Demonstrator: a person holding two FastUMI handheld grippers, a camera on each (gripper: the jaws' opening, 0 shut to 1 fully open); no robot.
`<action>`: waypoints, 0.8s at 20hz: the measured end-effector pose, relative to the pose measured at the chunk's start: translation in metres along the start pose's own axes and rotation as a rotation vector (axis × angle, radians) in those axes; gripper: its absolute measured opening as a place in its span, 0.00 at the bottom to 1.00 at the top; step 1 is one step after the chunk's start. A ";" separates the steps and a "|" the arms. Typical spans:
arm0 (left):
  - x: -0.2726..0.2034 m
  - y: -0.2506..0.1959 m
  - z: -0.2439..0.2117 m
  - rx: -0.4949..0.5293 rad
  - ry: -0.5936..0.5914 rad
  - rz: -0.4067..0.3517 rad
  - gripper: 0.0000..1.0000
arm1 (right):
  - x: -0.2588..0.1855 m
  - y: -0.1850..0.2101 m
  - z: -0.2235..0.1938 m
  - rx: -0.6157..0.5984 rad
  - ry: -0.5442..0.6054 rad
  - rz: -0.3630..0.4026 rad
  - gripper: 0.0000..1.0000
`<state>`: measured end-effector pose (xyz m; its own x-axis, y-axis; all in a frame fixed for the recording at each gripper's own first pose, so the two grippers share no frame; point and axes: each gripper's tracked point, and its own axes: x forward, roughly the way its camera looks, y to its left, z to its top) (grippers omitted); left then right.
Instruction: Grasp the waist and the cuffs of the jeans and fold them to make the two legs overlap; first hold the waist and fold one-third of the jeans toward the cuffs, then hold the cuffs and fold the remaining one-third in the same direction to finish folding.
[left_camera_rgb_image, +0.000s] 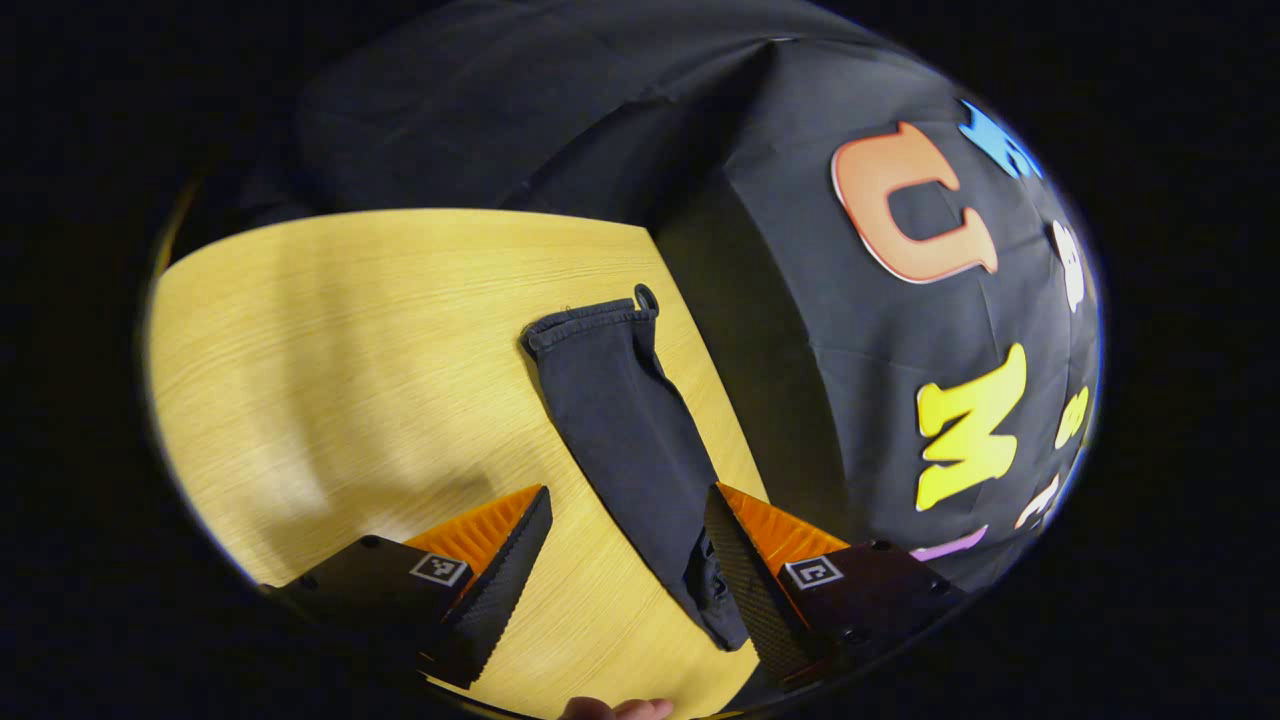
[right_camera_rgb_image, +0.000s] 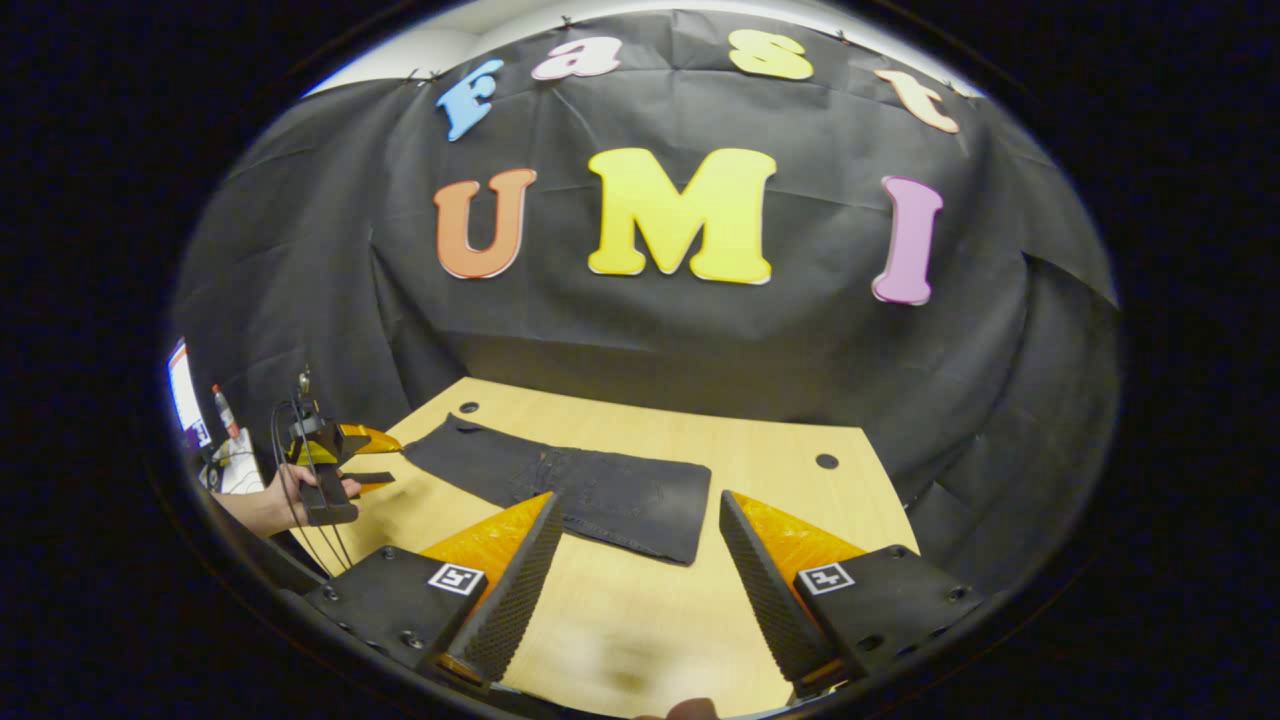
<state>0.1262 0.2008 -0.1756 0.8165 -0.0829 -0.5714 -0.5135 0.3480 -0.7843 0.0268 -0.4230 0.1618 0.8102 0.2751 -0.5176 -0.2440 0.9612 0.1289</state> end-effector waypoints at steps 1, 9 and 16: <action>0.010 0.005 0.003 -0.040 0.007 0.002 1.00 | -0.001 -0.005 -0.004 0.006 0.008 -0.015 0.98; 0.069 0.029 0.035 -0.300 -0.030 0.044 0.99 | 0.001 -0.034 -0.012 0.069 0.055 -0.095 0.98; 0.104 0.007 0.049 -0.305 -0.046 -0.029 0.98 | 0.015 -0.046 -0.016 0.152 0.097 -0.136 0.98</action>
<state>0.2203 0.2403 -0.2285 0.8397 -0.0437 -0.5413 -0.5393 0.0495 -0.8407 0.0420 -0.4638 0.1350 0.7730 0.1466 -0.6173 -0.0472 0.9835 0.1744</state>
